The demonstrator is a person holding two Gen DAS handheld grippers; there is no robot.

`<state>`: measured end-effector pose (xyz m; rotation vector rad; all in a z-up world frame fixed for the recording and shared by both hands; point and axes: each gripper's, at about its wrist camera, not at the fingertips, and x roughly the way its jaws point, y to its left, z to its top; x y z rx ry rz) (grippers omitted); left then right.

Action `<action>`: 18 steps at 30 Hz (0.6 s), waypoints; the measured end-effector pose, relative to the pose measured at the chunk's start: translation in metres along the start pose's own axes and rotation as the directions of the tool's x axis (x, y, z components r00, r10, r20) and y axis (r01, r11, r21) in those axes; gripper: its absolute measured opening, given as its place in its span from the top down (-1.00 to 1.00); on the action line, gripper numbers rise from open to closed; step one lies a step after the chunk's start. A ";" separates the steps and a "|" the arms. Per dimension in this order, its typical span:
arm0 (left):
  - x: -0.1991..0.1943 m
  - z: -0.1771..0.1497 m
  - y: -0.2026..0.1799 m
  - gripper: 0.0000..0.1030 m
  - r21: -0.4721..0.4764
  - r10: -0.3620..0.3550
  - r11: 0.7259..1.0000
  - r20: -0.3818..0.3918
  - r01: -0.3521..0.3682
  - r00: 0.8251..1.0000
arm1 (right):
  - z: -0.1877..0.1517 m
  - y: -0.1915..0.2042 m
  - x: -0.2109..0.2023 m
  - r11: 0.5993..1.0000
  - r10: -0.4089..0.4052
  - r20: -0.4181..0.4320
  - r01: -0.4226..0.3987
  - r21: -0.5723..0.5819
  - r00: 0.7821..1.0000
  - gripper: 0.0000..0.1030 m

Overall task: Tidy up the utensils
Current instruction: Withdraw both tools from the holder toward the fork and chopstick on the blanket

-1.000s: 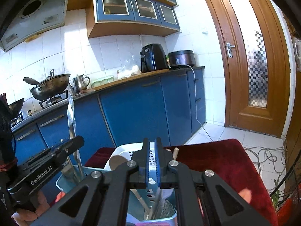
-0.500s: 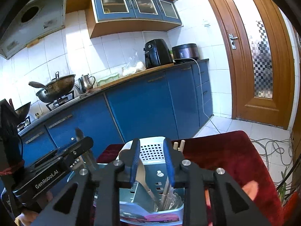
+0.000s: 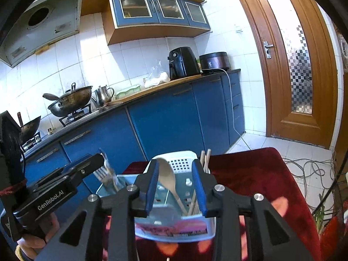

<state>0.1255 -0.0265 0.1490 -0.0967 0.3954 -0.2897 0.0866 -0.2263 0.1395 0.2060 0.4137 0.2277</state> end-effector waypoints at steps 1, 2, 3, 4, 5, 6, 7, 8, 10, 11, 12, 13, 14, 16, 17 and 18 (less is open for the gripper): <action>-0.004 -0.001 0.000 0.34 0.000 0.001 1.000 -0.007 -0.001 1.000 | -0.002 0.001 -0.003 1.000 0.001 -0.004 -0.001 0.000 1.000 0.32; -0.008 -0.003 -0.001 0.34 0.002 0.003 1.000 -0.014 -0.003 1.000 | -0.004 0.002 -0.005 1.000 0.002 -0.009 -0.002 0.000 1.000 0.32; -0.011 -0.005 -0.001 0.34 0.004 0.004 1.000 -0.018 -0.004 1.000 | -0.006 0.004 -0.009 1.000 0.004 -0.019 -0.004 -0.001 1.000 0.32; -0.015 -0.007 -0.002 0.34 0.006 0.007 1.000 -0.026 -0.007 1.000 | -0.008 0.005 -0.011 1.000 0.005 -0.027 -0.005 -0.002 1.000 0.32; -0.019 -0.009 -0.002 0.34 0.007 0.009 1.000 -0.033 -0.009 0.999 | -0.011 0.006 -0.013 1.000 0.004 -0.034 -0.004 -0.005 0.999 0.32; -0.023 -0.011 -0.002 0.34 0.008 0.012 1.000 -0.038 -0.012 0.999 | -0.013 0.007 -0.015 1.000 0.001 -0.041 -0.002 -0.008 0.999 0.32; -0.026 -0.013 -0.002 0.34 0.007 0.015 1.000 -0.045 -0.014 0.999 | -0.017 0.009 -0.018 1.000 -0.001 -0.051 0.000 -0.012 0.999 0.32; -0.030 -0.015 -0.001 0.34 0.006 0.017 1.000 -0.053 -0.017 0.998 | -0.019 0.010 -0.021 1.000 -0.002 -0.059 0.001 -0.014 0.998 0.32; -0.037 -0.021 0.000 0.34 -0.003 0.019 1.000 -0.072 -0.019 0.997 | -0.025 0.012 -0.024 1.000 -0.004 -0.079 0.002 -0.015 0.997 0.31; -0.040 -0.024 0.001 0.34 -0.009 0.019 1.000 -0.086 -0.020 0.996 | -0.029 0.013 -0.026 1.000 -0.002 -0.094 0.001 -0.017 0.996 0.31; -0.044 -0.028 0.002 0.34 -0.015 0.018 1.000 -0.101 -0.020 0.995 | -0.033 0.015 -0.028 1.000 -0.004 -0.108 0.001 -0.021 0.994 0.31; -0.046 -0.032 0.002 0.34 -0.019 0.018 1.000 -0.113 -0.020 0.993 | -0.036 0.015 -0.029 1.000 -0.007 -0.118 0.004 -0.025 0.993 0.31; -0.048 -0.036 0.002 0.34 -0.024 0.019 0.999 -0.127 -0.022 0.992 | -0.039 0.016 -0.030 1.000 -0.013 -0.128 0.009 -0.029 0.992 0.31; -0.049 -0.043 0.002 0.34 -0.030 0.023 0.999 -0.159 -0.028 0.987 | -0.049 0.018 -0.033 0.999 -0.028 -0.163 0.021 -0.043 0.986 0.31; -0.049 -0.047 0.001 0.34 -0.030 0.024 0.999 -0.176 -0.030 0.984 | -0.053 0.019 -0.034 0.999 -0.033 -0.178 0.024 -0.047 0.983 0.31; -0.049 -0.052 0.001 0.34 -0.031 0.025 0.999 -0.197 -0.032 0.980 | -0.057 0.019 -0.036 0.998 -0.036 -0.193 0.027 -0.050 0.981 0.31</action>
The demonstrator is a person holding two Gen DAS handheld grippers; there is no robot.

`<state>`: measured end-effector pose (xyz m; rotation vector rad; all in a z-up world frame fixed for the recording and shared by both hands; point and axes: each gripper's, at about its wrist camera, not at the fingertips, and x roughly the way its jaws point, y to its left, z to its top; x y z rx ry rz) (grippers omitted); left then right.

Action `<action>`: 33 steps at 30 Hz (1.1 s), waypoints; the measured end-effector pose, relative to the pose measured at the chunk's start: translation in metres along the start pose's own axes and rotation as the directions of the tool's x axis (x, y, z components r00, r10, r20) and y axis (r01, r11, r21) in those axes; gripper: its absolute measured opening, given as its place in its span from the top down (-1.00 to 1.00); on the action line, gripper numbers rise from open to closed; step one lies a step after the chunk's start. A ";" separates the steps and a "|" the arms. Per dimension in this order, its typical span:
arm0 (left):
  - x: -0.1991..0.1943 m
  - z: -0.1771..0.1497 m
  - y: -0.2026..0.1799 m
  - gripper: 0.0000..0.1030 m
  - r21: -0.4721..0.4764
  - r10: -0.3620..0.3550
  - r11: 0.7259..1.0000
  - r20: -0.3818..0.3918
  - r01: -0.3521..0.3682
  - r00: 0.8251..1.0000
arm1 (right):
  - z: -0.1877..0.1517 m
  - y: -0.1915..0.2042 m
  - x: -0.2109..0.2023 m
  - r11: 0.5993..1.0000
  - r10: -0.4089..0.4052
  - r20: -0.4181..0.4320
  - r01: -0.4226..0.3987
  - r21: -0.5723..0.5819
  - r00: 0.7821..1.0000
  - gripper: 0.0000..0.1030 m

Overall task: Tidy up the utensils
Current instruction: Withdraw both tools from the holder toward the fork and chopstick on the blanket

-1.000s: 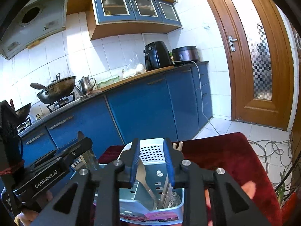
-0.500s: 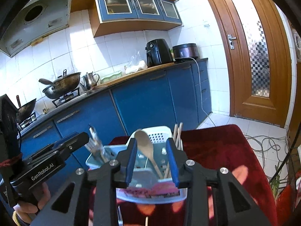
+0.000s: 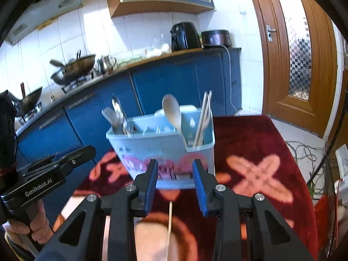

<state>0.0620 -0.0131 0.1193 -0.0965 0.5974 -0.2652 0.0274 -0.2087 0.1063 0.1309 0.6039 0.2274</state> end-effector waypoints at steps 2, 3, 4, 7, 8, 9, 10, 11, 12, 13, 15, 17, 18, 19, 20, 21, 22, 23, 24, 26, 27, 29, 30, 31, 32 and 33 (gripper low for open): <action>0.002 -0.007 0.000 0.34 -0.001 -0.001 1.000 -0.031 0.001 1.000 | -0.009 0.000 -0.001 1.000 -0.006 -0.029 0.005 -0.004 1.000 0.31; 0.002 -0.011 -0.001 0.34 -0.002 -0.001 1.000 -0.047 0.000 0.999 | -0.014 0.001 -0.001 1.000 -0.009 -0.043 0.009 -0.006 0.999 0.31; 0.003 -0.014 -0.001 0.34 -0.002 0.000 1.000 -0.059 0.000 0.998 | -0.019 0.000 -0.001 1.000 -0.011 -0.055 0.011 -0.007 0.998 0.31; 0.004 -0.023 -0.002 0.34 0.002 -0.003 1.000 -0.092 0.003 0.996 | -0.031 0.000 -0.001 1.000 -0.020 -0.093 0.019 -0.012 0.995 0.31; 0.005 -0.026 -0.002 0.34 0.003 -0.003 1.000 -0.100 0.004 0.995 | -0.034 0.000 0.000 1.000 -0.022 -0.107 0.021 -0.012 0.994 0.31; 0.006 -0.030 -0.002 0.34 0.004 -0.005 1.000 -0.112 0.005 0.994 | -0.038 -0.001 0.002 1.000 -0.023 -0.122 0.022 -0.011 0.992 0.31; 0.007 -0.032 -0.002 0.34 0.006 -0.007 1.000 -0.122 0.008 0.992 | -0.040 0.000 0.003 1.000 -0.024 -0.134 0.022 -0.010 0.991 0.31; 0.008 -0.035 -0.002 0.34 0.007 -0.008 1.000 -0.131 0.009 0.991 | -0.044 -0.001 0.005 1.000 -0.023 -0.150 0.022 -0.007 0.988 0.31; 0.010 -0.037 -0.002 0.34 0.008 -0.009 1.000 -0.143 0.010 0.990 | -0.046 -0.001 0.006 1.000 -0.023 -0.158 0.023 -0.005 0.987 0.31; 0.012 -0.040 -0.002 0.34 0.010 -0.011 1.000 -0.157 0.013 0.988 | -0.049 -0.001 0.008 1.000 -0.023 -0.174 0.023 -0.003 0.984 0.31; 0.015 -0.046 -0.002 0.34 0.013 -0.016 1.000 -0.180 0.018 0.984 | -0.054 -0.001 0.012 1.000 -0.022 -0.202 0.022 -0.001 0.979 0.31; 0.021 -0.052 -0.001 0.34 0.013 -0.024 1.000 -0.213 0.027 0.977 | -0.059 -0.002 0.015 1.000 -0.027 -0.223 0.028 0.000 0.974 0.31; 0.023 -0.055 -0.001 0.34 0.012 -0.027 0.999 -0.225 0.030 0.974 | -0.060 -0.002 0.015 0.999 -0.032 -0.231 0.033 0.000 0.972 0.31; 0.027 -0.059 -0.001 0.34 0.010 -0.032 0.999 -0.244 0.036 0.969 | -0.061 -0.003 0.016 0.999 -0.035 -0.238 0.036 0.001 0.971 0.31; 0.030 -0.062 0.000 0.34 0.006 -0.038 0.999 -0.259 0.040 0.965 | -0.063 -0.004 0.017 0.999 -0.039 -0.245 0.041 0.003 0.969 0.31; 0.034 -0.065 0.001 0.34 0.001 -0.044 0.999 -0.275 0.046 0.960 | -0.064 -0.004 0.018 0.999 -0.043 -0.250 0.046 0.006 0.967 0.31; 0.038 -0.069 0.002 0.34 -0.006 -0.053 0.999 -0.293 0.053 0.955 | -0.065 -0.005 0.018 0.999 -0.045 -0.254 0.049 0.009 0.966 0.31; 0.041 -0.072 0.002 0.34 -0.013 -0.059 0.998 -0.306 0.058 0.950 | -0.066 -0.006 0.019 0.999 -0.046 -0.259 0.051 0.014 0.965 0.31; 0.044 -0.075 0.003 0.34 -0.021 -0.066 0.998 -0.321 0.063 0.945 | -0.068 -0.006 0.020 0.998 -0.045 -0.265 0.053 0.021 0.963 0.31; 0.048 -0.080 0.005 0.34 -0.033 -0.077 0.997 -0.342 0.069 0.937 | -0.071 -0.008 0.021 0.998 -0.042 -0.277 0.053 0.031 0.960 0.31; 0.051 -0.082 0.006 0.34 -0.040 -0.082 0.997 -0.353 0.072 0.932 | -0.072 -0.009 0.022 0.998 -0.043 -0.284 0.054 0.034 0.958 0.31; 0.056 -0.087 0.007 0.34 -0.056 -0.096 0.995 -0.372 0.081 0.923 | -0.075 -0.009 0.025 0.998 -0.043 -0.295 0.056 0.037 0.955 0.31; 0.058 -0.089 0.007 0.34 -0.065 -0.104 0.994 -0.382 0.086 0.918 | -0.077 -0.011 0.026 0.997 -0.043 -0.304 0.058 0.041 0.952 0.31; 0.061 -0.091 0.008 0.34 -0.077 -0.117 0.993 -0.393 0.094 0.912 | -0.078 -0.012 0.027 0.997 -0.043 -0.309 0.060 0.046 0.950 0.31; 0.063 -0.093 0.008 0.34 -0.089 -0.132 0.991 -0.403 0.104 0.906 | -0.079 -0.013 0.028 0.997 -0.041 -0.315 0.061 0.052 0.948 0.31; 0.065 -0.095 0.008 0.34 -0.101 -0.147 0.988 -0.412 0.116 0.899 | -0.079 -0.014 0.028 0.996 -0.038 -0.318 0.060 0.059 0.947 0.31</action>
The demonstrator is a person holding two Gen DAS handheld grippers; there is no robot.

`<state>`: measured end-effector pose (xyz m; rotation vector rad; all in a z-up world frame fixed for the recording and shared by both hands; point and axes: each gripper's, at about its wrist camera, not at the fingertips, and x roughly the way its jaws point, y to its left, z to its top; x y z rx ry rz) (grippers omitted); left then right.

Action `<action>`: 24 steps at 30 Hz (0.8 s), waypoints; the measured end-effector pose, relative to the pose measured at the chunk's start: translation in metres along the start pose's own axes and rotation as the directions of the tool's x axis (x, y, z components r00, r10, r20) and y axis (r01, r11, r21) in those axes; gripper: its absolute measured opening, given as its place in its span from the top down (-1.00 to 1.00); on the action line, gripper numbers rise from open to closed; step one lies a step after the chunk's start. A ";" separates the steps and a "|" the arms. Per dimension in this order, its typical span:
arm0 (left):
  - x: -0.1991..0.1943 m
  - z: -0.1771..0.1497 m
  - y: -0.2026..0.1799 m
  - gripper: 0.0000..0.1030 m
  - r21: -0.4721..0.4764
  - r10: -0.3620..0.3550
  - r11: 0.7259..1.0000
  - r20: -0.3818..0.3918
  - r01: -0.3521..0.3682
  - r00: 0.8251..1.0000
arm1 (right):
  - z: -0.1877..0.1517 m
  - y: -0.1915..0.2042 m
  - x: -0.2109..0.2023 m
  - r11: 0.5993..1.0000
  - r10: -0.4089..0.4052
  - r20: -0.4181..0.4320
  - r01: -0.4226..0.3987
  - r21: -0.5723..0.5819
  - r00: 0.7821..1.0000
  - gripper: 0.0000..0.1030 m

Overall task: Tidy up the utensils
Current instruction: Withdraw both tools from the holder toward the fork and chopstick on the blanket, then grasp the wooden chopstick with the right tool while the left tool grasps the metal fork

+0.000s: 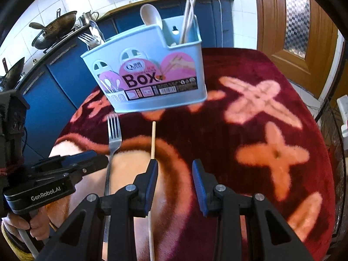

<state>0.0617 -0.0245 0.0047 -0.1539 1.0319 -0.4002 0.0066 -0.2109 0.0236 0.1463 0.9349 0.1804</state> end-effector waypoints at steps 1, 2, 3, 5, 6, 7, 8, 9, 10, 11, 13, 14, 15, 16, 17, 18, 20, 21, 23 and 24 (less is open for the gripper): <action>0.003 -0.001 0.000 0.34 -0.011 -0.024 1.000 -0.014 0.024 1.000 | 0.000 -0.001 0.000 1.000 0.001 -0.002 -0.001 0.005 1.000 0.31; 0.006 -0.001 0.001 0.34 -0.020 -0.042 0.999 -0.025 0.041 0.999 | 0.000 -0.003 0.000 1.000 0.002 -0.002 -0.002 0.013 1.000 0.31; 0.009 -0.002 0.001 0.35 -0.035 -0.069 0.997 -0.037 0.068 0.997 | 0.000 -0.004 0.000 1.000 0.002 -0.002 -0.002 0.016 1.000 0.31; 0.015 -0.004 0.002 0.43 -0.060 -0.101 0.993 -0.053 0.097 0.994 | -0.001 -0.006 0.001 1.000 0.004 -0.002 -0.004 0.023 1.000 0.31; 0.016 -0.004 0.003 0.49 -0.070 -0.106 0.992 -0.053 0.103 0.993 | -0.001 -0.007 0.001 1.000 0.006 -0.003 -0.006 0.025 1.000 0.31; 0.017 -0.004 0.004 0.61 -0.077 -0.111 0.991 -0.051 0.107 0.992 | -0.001 -0.008 0.001 1.000 0.008 -0.005 -0.008 0.027 1.000 0.30; 0.018 -0.004 0.005 0.68 -0.085 -0.117 0.990 -0.051 0.112 0.992 | -0.001 -0.009 0.002 1.000 0.011 -0.008 -0.010 0.028 1.000 0.30; 0.019 -0.005 0.006 0.72 -0.096 -0.126 0.988 -0.053 0.120 0.991 | -0.001 -0.009 0.003 1.000 0.012 -0.010 -0.012 0.028 1.000 0.30; 0.020 -0.005 0.007 0.75 -0.108 -0.145 0.984 -0.052 0.138 0.988 | -0.001 -0.010 0.004 0.999 0.015 -0.014 -0.014 0.028 1.000 0.30; 0.022 -0.005 0.009 0.78 -0.118 -0.158 0.981 -0.053 0.151 0.986 | -0.001 -0.011 0.006 0.999 0.017 -0.018 -0.017 0.028 1.000 0.30; 0.026 -0.004 0.012 0.82 -0.151 -0.192 0.972 -0.055 0.182 0.980 | -0.001 -0.013 0.009 0.999 0.021 -0.025 -0.020 0.027 0.999 0.30; 0.027 -0.003 0.012 0.82 -0.163 -0.202 0.968 -0.056 0.191 0.978 | -0.001 -0.014 0.010 0.999 0.025 -0.028 -0.024 0.028 0.999 0.30; 0.030 -0.002 0.013 0.82 -0.173 -0.211 0.965 -0.056 0.199 0.976 | -0.001 -0.014 0.011 0.999 0.027 -0.030 -0.027 0.029 0.999 0.30; 0.032 -0.001 0.013 0.82 -0.180 -0.216 0.963 -0.057 0.203 0.975 | -0.001 -0.016 0.012 0.999 0.031 -0.034 -0.030 0.029 0.999 0.30; 0.034 0.000 0.012 0.82 -0.182 -0.216 0.962 -0.057 0.203 0.975 | -0.002 -0.018 0.013 0.999 0.035 -0.037 -0.034 0.029 0.999 0.30; 0.035 0.001 0.010 0.82 -0.178 -0.213 0.963 -0.058 0.200 0.975 | -0.002 -0.019 0.014 0.999 0.037 -0.039 -0.036 0.028 0.999 0.30; 0.037 0.003 0.007 0.82 -0.165 -0.201 0.968 -0.058 0.189 0.978 | -0.002 -0.024 0.014 0.999 0.043 -0.037 -0.042 0.029 0.998 0.30; 0.038 0.004 0.004 0.82 -0.158 -0.194 0.970 -0.055 0.183 0.980 | -0.001 -0.026 0.014 0.998 0.050 -0.036 -0.049 0.031 0.998 0.30; 0.040 0.006 0.001 0.84 -0.150 -0.179 0.974 -0.049 0.170 0.983 | 0.000 -0.030 0.014 0.997 0.066 -0.031 -0.065 0.034 0.997 0.30; 0.038 0.006 0.002 0.85 -0.149 -0.175 0.975 -0.046 0.166 0.984 | 0.000 -0.031 0.014 0.997 0.072 -0.030 -0.071 0.033 0.997 0.30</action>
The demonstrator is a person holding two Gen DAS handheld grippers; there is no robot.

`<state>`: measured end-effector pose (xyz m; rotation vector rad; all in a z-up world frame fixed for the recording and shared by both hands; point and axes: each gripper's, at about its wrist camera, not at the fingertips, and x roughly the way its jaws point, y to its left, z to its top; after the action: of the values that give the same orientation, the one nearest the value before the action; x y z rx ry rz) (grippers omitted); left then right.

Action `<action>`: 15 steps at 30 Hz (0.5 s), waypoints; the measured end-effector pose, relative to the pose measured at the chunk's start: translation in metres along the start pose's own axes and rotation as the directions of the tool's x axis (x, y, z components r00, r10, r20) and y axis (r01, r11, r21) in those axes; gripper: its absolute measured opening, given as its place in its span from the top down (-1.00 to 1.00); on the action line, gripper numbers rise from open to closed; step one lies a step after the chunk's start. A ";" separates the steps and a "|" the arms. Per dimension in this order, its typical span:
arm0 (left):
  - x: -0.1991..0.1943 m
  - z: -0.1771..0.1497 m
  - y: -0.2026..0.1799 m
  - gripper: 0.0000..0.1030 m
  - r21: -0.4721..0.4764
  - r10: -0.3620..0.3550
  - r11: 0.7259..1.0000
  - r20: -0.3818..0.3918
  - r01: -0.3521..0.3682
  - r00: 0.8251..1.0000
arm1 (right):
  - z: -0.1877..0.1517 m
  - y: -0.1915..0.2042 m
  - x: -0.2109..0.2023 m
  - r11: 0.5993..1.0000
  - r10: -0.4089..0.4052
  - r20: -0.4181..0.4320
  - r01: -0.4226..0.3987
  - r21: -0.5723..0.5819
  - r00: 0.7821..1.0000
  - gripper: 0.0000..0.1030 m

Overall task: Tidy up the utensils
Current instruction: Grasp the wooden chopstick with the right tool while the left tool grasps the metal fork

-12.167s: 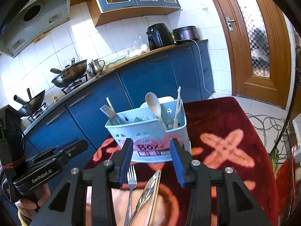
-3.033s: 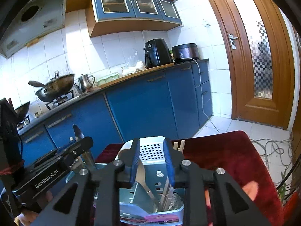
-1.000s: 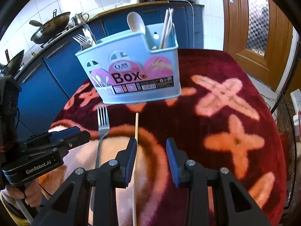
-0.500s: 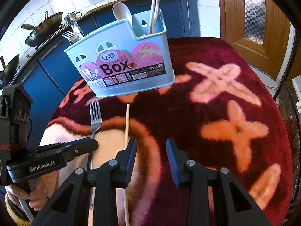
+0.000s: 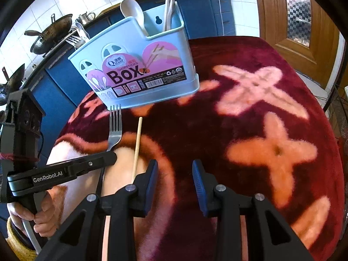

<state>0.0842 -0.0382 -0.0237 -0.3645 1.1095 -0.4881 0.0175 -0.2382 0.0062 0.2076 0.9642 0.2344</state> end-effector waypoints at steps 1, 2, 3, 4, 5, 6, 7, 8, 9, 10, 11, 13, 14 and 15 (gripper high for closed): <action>0.000 -0.001 -0.002 0.86 0.002 0.009 1.000 0.008 -0.009 1.000 | 0.000 -0.002 0.000 1.000 0.010 0.005 -0.010 -0.004 1.000 0.28; -0.002 -0.001 -0.002 0.86 0.005 0.017 1.000 0.014 -0.017 1.000 | 0.001 -0.003 -0.001 1.000 0.017 0.008 -0.016 -0.009 1.000 0.26; -0.003 -0.003 -0.003 0.88 0.008 0.029 1.000 0.025 -0.029 0.999 | 0.001 -0.004 -0.001 1.000 0.021 0.009 -0.021 -0.013 1.000 0.25; -0.005 -0.004 -0.005 0.91 0.010 0.044 0.999 0.039 -0.044 0.998 | 0.001 -0.004 -0.001 0.999 0.032 0.010 -0.031 -0.023 0.999 0.25; -0.009 -0.006 -0.005 0.92 0.011 0.056 0.998 0.053 -0.056 0.997 | 0.002 -0.005 -0.001 0.999 0.042 0.010 -0.042 -0.034 0.999 0.24; -0.012 -0.008 -0.006 0.95 0.010 0.073 0.997 0.074 -0.074 0.995 | 0.002 -0.005 -0.001 0.998 0.050 0.009 -0.049 -0.044 0.999 0.24; -0.016 -0.010 -0.008 0.98 0.009 0.095 0.995 0.095 -0.096 0.991 | 0.002 -0.005 -0.001 0.997 0.056 0.009 -0.055 -0.051 0.998 0.23; -0.018 -0.011 -0.008 0.98 0.008 0.115 0.993 0.110 -0.116 0.987 | 0.003 -0.006 -0.001 0.996 0.065 0.006 -0.065 -0.058 0.998 0.23; -0.021 -0.012 -0.009 0.98 0.008 0.137 0.990 0.126 -0.139 0.983 | 0.003 -0.006 -0.001 0.995 0.076 0.001 -0.076 -0.063 0.997 0.22; -0.024 -0.014 -0.011 0.98 0.005 0.163 0.986 0.144 -0.166 0.976 | 0.004 -0.006 0.000 0.994 0.085 -0.005 -0.085 -0.065 0.996 0.21; -0.026 -0.014 -0.011 0.98 0.003 0.175 0.984 0.152 -0.178 0.973 | 0.004 -0.006 0.001 0.993 0.094 -0.012 -0.095 -0.066 0.995 0.21; -0.030 -0.016 -0.009 0.98 -0.007 0.190 0.981 0.166 -0.192 0.968 | 0.006 -0.005 0.003 0.992 0.105 -0.024 -0.106 -0.067 0.994 0.21; -0.032 -0.016 -0.009 0.98 -0.010 0.197 0.980 0.173 -0.199 0.965 | 0.007 -0.004 0.004 0.992 0.105 -0.029 -0.107 -0.067 0.994 0.21; -0.034 -0.017 -0.008 0.98 -0.010 0.204 0.978 0.181 -0.206 0.962 | 0.007 -0.002 0.005 0.992 0.104 -0.032 -0.106 -0.065 0.994 0.21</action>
<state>0.0553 -0.0272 -0.0005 -0.2761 0.9552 -0.2702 0.0261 -0.2387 0.0057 0.1946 0.9734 0.3667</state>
